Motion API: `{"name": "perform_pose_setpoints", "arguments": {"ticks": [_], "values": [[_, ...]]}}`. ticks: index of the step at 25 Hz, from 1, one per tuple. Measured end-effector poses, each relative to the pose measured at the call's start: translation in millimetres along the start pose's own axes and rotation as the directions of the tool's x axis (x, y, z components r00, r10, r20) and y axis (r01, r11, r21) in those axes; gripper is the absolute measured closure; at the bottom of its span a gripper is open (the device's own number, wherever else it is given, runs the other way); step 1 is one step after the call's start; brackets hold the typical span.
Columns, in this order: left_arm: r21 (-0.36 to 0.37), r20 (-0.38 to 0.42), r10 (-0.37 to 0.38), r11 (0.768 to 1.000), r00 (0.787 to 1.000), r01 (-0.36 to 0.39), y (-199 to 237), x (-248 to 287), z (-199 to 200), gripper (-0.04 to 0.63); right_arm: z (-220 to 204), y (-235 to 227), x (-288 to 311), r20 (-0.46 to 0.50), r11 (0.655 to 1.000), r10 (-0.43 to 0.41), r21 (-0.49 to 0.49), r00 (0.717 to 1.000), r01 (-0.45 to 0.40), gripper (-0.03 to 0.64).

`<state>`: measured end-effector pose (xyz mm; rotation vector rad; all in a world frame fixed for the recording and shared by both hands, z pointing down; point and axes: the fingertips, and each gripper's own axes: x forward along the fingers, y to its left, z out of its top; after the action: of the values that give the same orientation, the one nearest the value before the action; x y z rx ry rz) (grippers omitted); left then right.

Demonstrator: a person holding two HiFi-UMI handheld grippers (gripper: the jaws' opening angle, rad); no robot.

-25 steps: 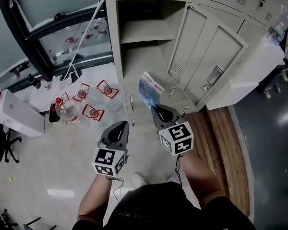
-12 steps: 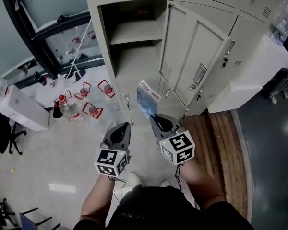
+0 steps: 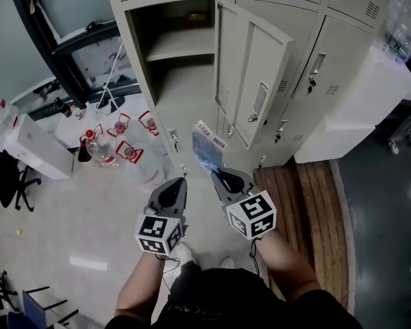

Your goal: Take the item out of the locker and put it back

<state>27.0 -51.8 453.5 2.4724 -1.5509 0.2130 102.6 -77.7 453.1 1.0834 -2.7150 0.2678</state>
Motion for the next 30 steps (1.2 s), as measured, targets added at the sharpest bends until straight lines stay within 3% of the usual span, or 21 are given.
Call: {"name": "perform_pose_setpoints", "arguments": {"ticks": [12, 30], "values": [[-0.005, -0.013, 0.027, 1.0, 1.0, -0.027, -50.2, -1.2, -22.5, 0.592, -30.4, -10.1, -45.2, -0.021, 1.0, 0.029, 0.008, 0.999, -0.028, 0.601], [-0.003, 0.033, 0.049, 0.999, 0.998, -0.049, -77.3, -23.1, -10.8, 0.592, -24.7, 1.2, -76.8, 0.01, 0.999, 0.046, -0.012, 0.999, -0.046, 0.601]]}}
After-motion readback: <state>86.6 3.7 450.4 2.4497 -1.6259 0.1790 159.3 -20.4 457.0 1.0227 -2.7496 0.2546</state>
